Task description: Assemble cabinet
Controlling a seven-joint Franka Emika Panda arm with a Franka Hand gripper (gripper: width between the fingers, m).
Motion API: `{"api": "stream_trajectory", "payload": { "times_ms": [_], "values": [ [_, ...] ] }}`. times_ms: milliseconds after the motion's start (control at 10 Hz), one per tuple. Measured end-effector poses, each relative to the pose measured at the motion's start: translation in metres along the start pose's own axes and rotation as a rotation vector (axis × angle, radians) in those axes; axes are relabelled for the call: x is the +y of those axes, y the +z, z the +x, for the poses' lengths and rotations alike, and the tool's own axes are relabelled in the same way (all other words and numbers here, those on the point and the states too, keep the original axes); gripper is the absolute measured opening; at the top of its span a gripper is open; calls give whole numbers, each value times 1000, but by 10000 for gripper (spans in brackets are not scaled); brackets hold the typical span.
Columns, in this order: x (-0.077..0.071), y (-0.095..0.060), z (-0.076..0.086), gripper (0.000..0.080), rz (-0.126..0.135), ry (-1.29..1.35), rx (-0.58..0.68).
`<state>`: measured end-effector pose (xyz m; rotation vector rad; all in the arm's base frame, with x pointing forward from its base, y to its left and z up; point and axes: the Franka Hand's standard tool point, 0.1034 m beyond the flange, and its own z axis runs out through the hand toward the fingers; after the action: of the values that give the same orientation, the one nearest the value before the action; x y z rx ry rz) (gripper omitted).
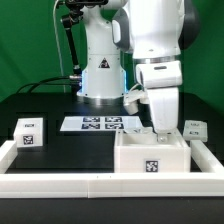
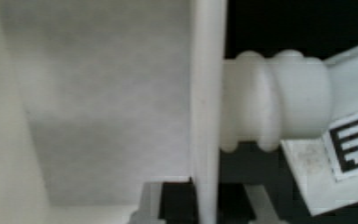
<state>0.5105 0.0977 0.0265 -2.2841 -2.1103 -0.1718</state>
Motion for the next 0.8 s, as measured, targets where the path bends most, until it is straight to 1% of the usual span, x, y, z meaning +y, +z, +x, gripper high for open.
{"api": "stream_trajectory", "payload": {
  "times_ms": [100, 300, 400, 600, 700, 800],
  "values": [
    [1, 1, 6, 35, 8, -21, -4],
    [4, 1, 12, 35, 37, -42, -13],
    [7, 2, 16, 35, 43, -61, -16],
    [9, 2, 17, 35, 42, -59, -15],
    [10, 2, 17, 35, 35, -57, -12],
    [12, 1, 19, 132, 15, -54, -5]
  ]
}}
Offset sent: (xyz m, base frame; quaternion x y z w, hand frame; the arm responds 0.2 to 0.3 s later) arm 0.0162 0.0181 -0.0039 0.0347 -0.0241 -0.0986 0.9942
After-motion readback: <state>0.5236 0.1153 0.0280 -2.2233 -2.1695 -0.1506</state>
